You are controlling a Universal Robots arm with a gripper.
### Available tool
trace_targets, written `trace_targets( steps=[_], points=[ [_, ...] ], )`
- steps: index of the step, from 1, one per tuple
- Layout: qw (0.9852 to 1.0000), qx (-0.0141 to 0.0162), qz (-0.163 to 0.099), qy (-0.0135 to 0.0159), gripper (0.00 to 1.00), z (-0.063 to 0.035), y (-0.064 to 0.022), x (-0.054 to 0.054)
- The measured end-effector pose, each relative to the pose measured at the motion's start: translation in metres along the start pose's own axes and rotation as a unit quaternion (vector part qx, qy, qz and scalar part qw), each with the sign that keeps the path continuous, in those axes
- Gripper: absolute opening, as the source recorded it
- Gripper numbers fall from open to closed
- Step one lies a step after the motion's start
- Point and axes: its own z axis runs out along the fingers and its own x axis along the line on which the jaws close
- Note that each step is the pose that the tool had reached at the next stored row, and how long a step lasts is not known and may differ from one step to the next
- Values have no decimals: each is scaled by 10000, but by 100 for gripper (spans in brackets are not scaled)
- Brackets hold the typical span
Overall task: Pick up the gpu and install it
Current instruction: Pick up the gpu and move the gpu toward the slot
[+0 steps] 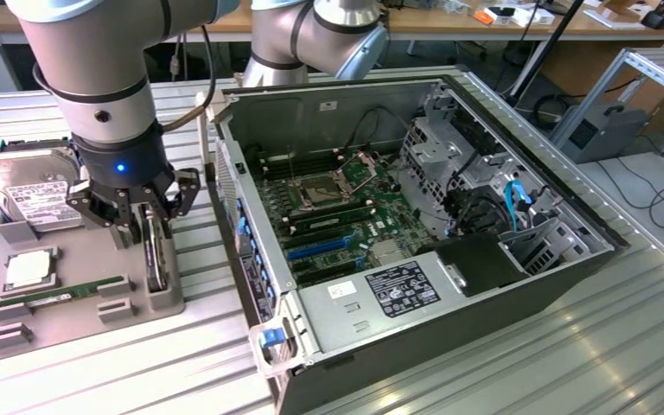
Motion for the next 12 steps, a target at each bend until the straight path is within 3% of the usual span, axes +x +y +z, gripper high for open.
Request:
trace_targets(
  steps=[5, 7, 12],
  points=[
    [10000, 0, 0, 0, 41, 0, 0, 0],
    [10000, 0, 0, 0, 27, 0, 0, 0],
    [10000, 0, 0, 0, 27, 0, 0, 0]
  ],
)
